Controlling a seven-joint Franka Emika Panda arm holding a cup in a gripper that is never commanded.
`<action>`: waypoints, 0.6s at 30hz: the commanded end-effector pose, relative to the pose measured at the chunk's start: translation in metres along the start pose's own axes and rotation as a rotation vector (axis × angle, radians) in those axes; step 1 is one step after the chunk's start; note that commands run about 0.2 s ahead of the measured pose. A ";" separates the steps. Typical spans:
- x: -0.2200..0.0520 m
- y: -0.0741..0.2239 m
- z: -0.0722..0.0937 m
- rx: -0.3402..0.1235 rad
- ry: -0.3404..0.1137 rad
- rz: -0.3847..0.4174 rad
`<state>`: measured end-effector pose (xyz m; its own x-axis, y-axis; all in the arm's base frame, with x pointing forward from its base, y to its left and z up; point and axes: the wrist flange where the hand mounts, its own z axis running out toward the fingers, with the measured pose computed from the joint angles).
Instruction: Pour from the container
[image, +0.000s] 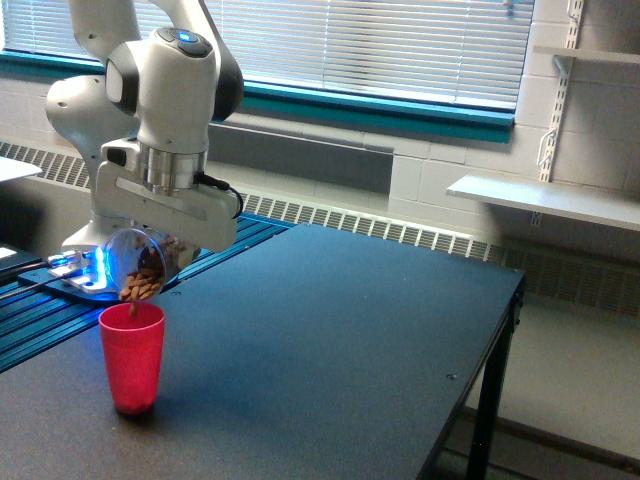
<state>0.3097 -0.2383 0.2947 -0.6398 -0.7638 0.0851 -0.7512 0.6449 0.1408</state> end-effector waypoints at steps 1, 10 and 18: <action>-0.002 -0.001 0.000 -0.011 0.001 -0.006; 0.000 -0.003 -0.002 -0.022 -0.005 0.002; 0.001 -0.004 -0.005 -0.044 -0.009 -0.002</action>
<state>0.3108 -0.2404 0.2968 -0.6495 -0.7563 0.0790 -0.7389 0.6522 0.1690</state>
